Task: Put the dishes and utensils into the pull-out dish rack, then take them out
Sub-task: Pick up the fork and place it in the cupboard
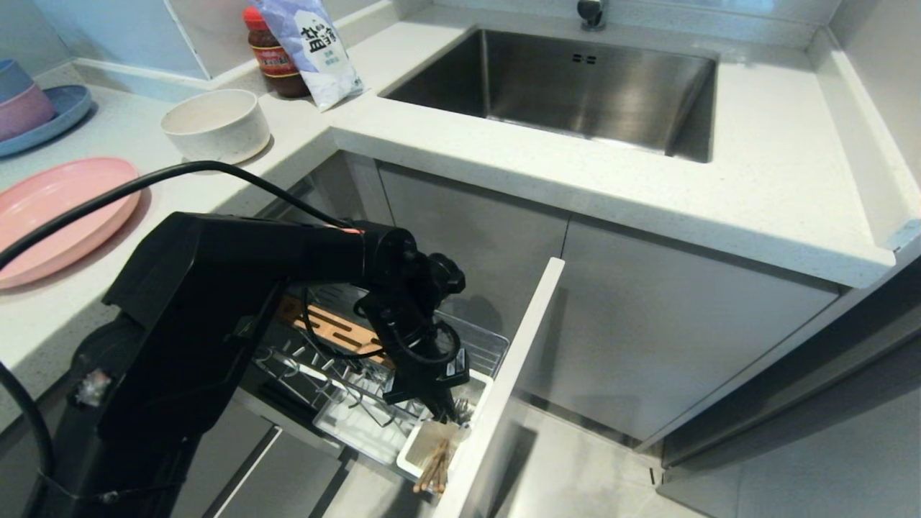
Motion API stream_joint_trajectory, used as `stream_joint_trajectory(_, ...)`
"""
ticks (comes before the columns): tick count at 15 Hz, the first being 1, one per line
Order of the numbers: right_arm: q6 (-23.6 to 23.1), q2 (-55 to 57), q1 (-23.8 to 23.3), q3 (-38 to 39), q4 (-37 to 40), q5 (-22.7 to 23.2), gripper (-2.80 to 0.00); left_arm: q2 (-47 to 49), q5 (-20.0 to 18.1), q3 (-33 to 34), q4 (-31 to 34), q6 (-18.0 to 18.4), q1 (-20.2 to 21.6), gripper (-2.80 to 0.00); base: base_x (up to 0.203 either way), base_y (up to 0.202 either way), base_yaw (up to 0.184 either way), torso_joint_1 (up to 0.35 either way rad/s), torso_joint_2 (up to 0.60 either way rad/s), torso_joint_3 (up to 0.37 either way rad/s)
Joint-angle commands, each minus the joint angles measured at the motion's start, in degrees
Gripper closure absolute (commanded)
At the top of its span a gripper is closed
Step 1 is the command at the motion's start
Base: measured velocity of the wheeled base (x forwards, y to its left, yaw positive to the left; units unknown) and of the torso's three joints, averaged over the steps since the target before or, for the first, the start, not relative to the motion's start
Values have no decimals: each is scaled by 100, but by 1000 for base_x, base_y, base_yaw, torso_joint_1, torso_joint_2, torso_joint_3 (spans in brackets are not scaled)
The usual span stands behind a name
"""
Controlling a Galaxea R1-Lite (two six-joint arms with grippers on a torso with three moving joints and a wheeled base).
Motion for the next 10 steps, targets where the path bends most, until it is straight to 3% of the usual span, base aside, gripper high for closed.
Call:
stream_joint_trajectory(1,1,-13,0,9,-2,0,0,23,0,-68,40,-20,59,0,0,0,0,0,0,0)
stream_joint_trajectory(10,1,-13,0,9,-2,0,0,49,-7,-69,32,14,138,0,0,0,0,0,0,0)
